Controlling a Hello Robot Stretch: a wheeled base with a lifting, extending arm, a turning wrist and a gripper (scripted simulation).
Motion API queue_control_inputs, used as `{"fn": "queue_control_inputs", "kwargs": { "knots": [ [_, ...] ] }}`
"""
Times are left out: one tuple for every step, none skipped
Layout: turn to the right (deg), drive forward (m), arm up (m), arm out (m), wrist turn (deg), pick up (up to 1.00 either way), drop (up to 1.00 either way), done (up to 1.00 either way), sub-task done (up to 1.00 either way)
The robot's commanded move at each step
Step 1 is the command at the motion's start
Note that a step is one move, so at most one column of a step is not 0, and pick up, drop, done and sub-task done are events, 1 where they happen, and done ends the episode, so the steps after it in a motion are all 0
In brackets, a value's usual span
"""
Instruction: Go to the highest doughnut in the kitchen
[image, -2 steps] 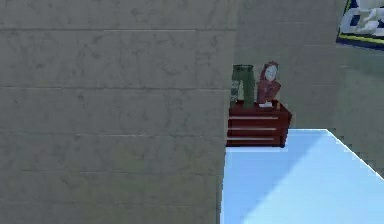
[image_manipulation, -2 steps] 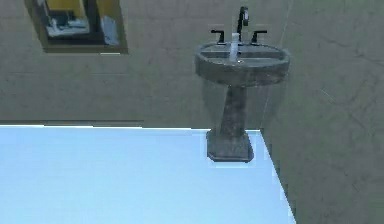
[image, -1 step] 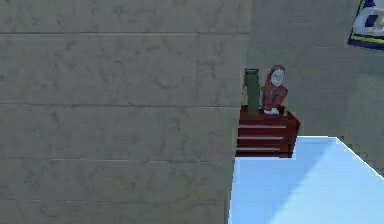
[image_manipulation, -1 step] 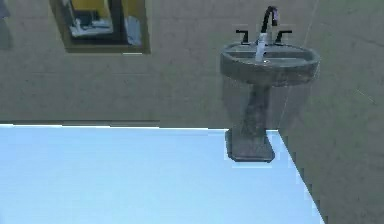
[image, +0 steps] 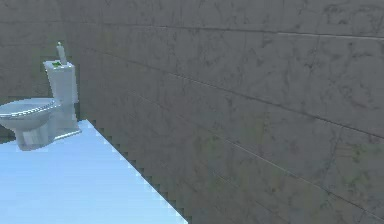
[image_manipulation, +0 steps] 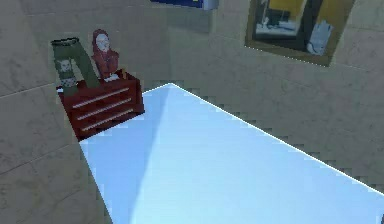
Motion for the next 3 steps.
{"fn": "queue_control_inputs", "kwargs": {
  "knots": [
    [-12.0,0.00,0.00,0.00,0.0,0.00,0.00,0.00,0.00],
    [0.0,0.50,0.00,0.00,0.0,0.00,0.00,0.00,0.00],
    [-45.0,0.00,0.00,0.00,0.0,0.00,0.00,0.00,0.00]
  ]
}}
